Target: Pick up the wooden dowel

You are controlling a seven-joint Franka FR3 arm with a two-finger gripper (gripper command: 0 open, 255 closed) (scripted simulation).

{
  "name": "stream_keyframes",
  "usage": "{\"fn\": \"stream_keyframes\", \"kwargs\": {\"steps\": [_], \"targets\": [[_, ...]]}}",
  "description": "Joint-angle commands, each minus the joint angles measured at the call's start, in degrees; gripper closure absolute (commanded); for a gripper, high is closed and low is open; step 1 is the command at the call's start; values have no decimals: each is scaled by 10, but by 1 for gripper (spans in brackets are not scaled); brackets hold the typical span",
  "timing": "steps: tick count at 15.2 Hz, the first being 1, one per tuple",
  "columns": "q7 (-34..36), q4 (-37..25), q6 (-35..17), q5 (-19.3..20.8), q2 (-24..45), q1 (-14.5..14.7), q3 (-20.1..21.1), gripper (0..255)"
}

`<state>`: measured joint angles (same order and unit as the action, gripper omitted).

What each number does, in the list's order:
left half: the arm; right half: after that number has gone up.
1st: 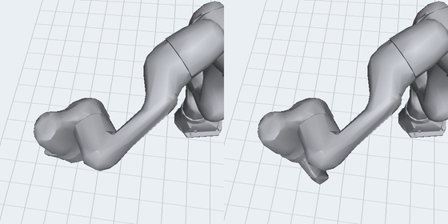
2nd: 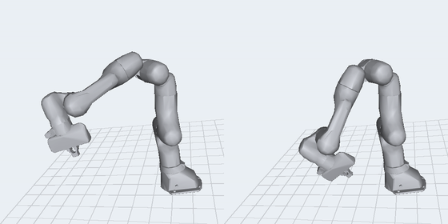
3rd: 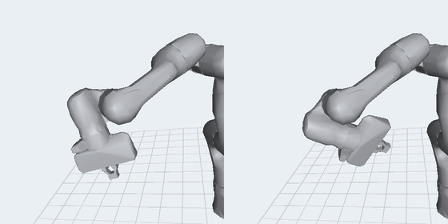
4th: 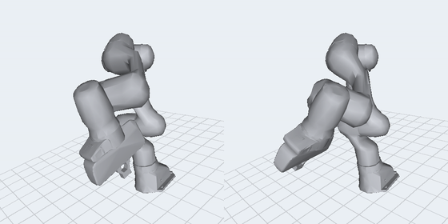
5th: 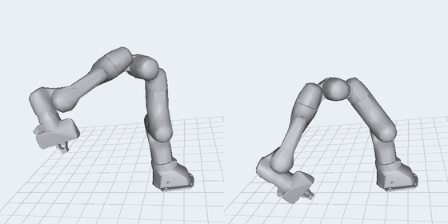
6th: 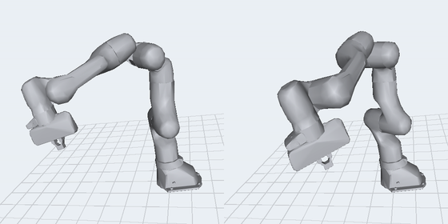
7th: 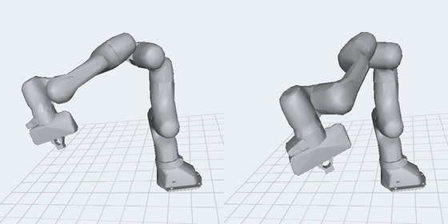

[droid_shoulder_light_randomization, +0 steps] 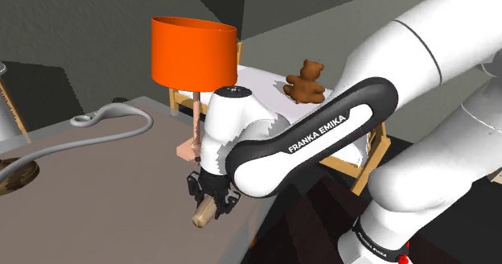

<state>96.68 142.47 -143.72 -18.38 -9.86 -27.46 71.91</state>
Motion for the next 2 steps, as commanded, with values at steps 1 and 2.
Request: {"fn": "stream_keyframes", "kwargs": {"steps": [1, 2], "targets": [[-16, -3, 14, -23, -17, 19, -20, 255], [-16, -3, 14, -23, -17, 19, -20, 255]]}}
